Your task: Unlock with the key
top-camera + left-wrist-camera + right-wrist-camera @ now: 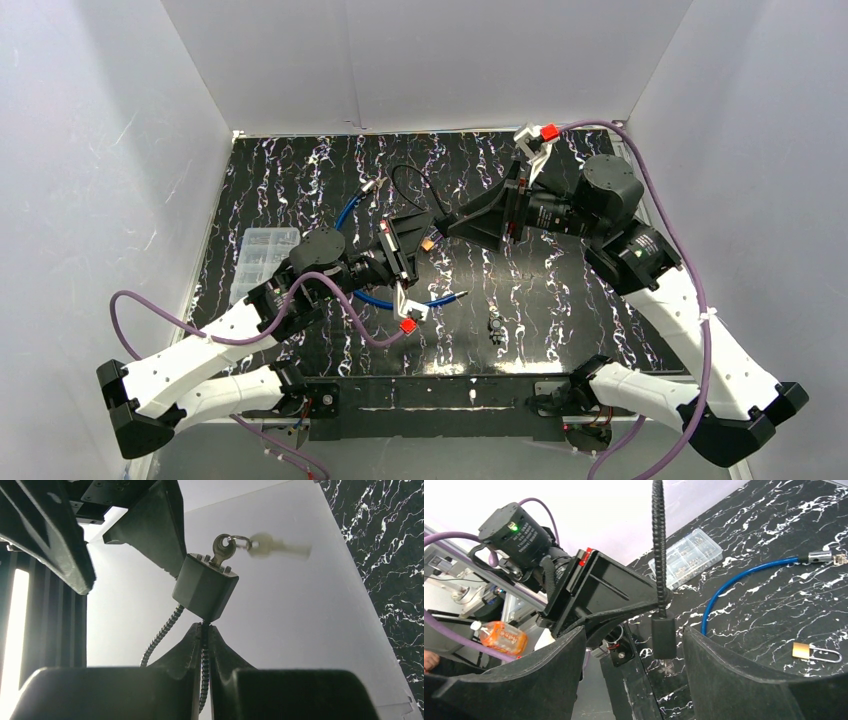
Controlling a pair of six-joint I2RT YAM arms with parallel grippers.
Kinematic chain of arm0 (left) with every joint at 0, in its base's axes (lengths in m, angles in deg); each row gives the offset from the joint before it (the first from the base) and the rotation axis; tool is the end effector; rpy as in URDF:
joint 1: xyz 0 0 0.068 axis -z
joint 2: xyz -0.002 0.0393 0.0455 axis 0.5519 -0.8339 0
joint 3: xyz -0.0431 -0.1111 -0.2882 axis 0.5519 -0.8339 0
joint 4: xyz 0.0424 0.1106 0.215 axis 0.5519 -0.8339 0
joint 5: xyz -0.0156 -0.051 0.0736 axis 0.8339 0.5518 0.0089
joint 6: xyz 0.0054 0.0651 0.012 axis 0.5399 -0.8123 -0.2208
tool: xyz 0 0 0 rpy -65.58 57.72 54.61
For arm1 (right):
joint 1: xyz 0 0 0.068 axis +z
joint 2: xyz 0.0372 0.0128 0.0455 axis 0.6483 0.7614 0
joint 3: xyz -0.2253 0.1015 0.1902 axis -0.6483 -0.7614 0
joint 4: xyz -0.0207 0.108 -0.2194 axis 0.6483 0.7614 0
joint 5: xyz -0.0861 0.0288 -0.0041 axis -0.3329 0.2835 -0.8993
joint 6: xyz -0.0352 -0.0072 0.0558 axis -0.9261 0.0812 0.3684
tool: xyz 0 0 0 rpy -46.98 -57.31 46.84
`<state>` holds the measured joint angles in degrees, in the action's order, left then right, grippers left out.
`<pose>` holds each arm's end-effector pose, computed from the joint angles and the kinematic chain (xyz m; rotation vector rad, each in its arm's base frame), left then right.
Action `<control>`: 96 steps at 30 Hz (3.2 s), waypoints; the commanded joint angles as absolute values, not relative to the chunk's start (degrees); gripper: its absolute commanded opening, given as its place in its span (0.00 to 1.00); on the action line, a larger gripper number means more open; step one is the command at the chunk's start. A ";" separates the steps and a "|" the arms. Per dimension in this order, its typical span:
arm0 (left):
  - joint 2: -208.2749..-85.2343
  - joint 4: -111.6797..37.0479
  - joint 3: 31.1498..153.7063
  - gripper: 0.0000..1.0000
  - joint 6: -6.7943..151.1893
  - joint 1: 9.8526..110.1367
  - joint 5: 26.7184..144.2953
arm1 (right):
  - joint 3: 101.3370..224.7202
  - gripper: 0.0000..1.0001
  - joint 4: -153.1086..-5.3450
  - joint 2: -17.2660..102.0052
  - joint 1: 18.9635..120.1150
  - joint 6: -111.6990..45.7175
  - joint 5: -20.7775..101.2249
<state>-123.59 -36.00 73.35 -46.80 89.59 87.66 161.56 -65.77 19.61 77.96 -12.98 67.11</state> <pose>0.0958 -0.1598 0.4267 1.5238 0.0702 0.5836 0.1248 0.1335 0.4959 -0.6720 1.5726 1.3233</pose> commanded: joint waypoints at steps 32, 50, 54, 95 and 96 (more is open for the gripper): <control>-122.94 -33.79 75.82 0.00 -45.67 90.01 83.69 | 162.56 0.13 -67.92 24.12 80.69 -17.23 62.13; -123.02 -36.34 77.98 0.00 -41.46 91.72 81.38 | 163.84 0.30 -64.15 23.62 80.93 -20.86 58.59; -122.95 -36.65 78.00 0.00 -41.88 91.70 81.37 | 163.08 0.48 -65.48 23.69 80.93 -20.00 59.39; -141.38 -102.00 127.56 0.98 6.27 80.66 104.80 | 166.51 0.01 -52.28 21.11 86.83 -36.58 52.19; -142.48 -104.48 128.64 0.98 4.92 80.45 106.50 | 166.68 0.01 -51.63 20.96 87.34 -36.55 51.90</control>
